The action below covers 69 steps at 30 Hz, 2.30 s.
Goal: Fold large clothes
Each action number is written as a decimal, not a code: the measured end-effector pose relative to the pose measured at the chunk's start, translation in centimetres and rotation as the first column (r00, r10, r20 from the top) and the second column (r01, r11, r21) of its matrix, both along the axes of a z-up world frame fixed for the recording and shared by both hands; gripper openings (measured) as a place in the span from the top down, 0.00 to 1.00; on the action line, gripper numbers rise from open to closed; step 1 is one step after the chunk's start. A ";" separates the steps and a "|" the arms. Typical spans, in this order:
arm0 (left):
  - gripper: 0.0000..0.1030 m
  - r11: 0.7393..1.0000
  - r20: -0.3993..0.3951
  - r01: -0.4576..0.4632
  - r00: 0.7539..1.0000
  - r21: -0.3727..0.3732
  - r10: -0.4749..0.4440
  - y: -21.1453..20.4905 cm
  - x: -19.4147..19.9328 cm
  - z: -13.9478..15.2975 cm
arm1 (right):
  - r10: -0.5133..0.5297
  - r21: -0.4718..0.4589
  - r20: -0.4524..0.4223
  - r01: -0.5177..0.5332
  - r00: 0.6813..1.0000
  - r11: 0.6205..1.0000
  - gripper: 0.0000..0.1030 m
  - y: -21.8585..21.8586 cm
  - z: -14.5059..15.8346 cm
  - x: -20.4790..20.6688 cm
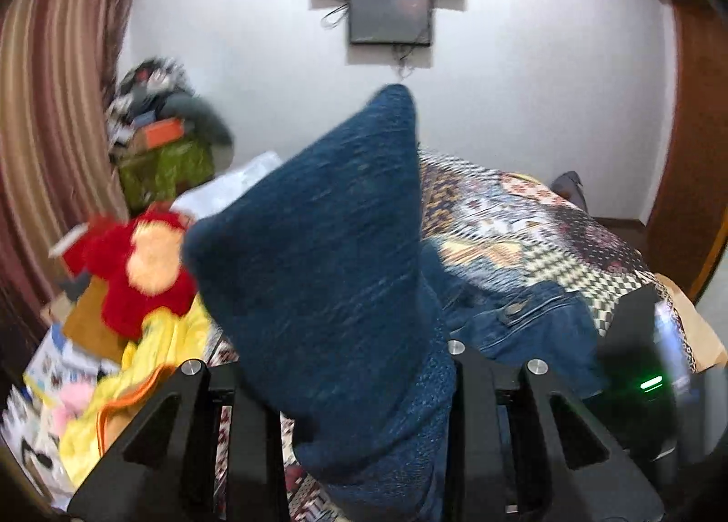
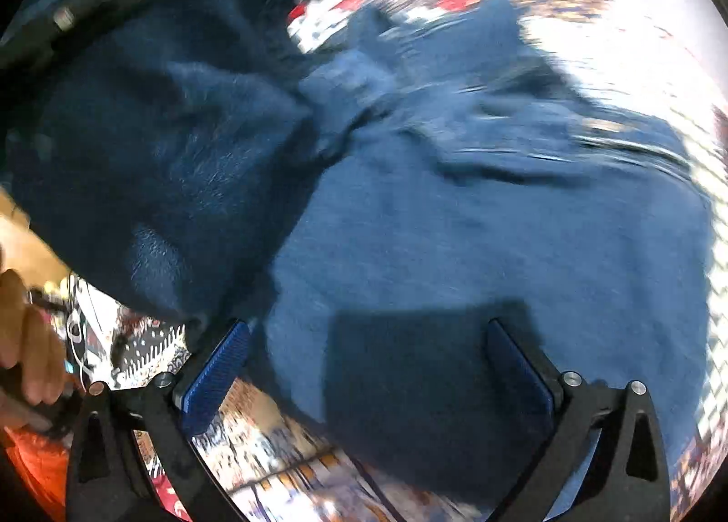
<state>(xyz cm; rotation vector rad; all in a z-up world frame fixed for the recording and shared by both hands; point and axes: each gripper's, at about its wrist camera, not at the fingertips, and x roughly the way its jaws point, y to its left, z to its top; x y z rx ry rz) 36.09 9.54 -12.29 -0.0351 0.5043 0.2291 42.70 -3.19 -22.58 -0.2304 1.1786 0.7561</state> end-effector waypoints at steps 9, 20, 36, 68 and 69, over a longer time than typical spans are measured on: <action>0.71 0.958 0.006 0.245 0.969 0.151 -0.249 -12.0 3.4 0.9 | -0.355 0.008 0.150 0.358 0.923 0.934 0.00 -17.8 6.1 0.9; 0.62 0.803 -0.342 0.525 0.837 0.282 -0.427 -21.8 1.8 -8.3 | -0.520 0.061 0.157 0.518 0.839 0.853 0.00 -27.8 8.3 -3.7; 0.02 0.880 -0.224 0.438 0.891 0.185 -0.396 -14.6 -4.9 -3.1 | -0.395 0.139 0.180 0.374 0.901 0.917 0.00 -20.9 9.9 -3.3; 0.00 0.926 -0.437 0.204 0.835 -0.318 -0.334 -1.1 -4.8 -11.0 | -0.368 0.072 -0.016 0.368 0.930 0.927 0.00 -20.6 0.6 1.4; 0.00 0.926 -0.439 0.196 0.836 -0.323 -0.330 -0.8 -4.9 -10.9 | -0.380 0.060 0.001 0.379 0.925 0.923 0.00 -21.1 1.0 1.3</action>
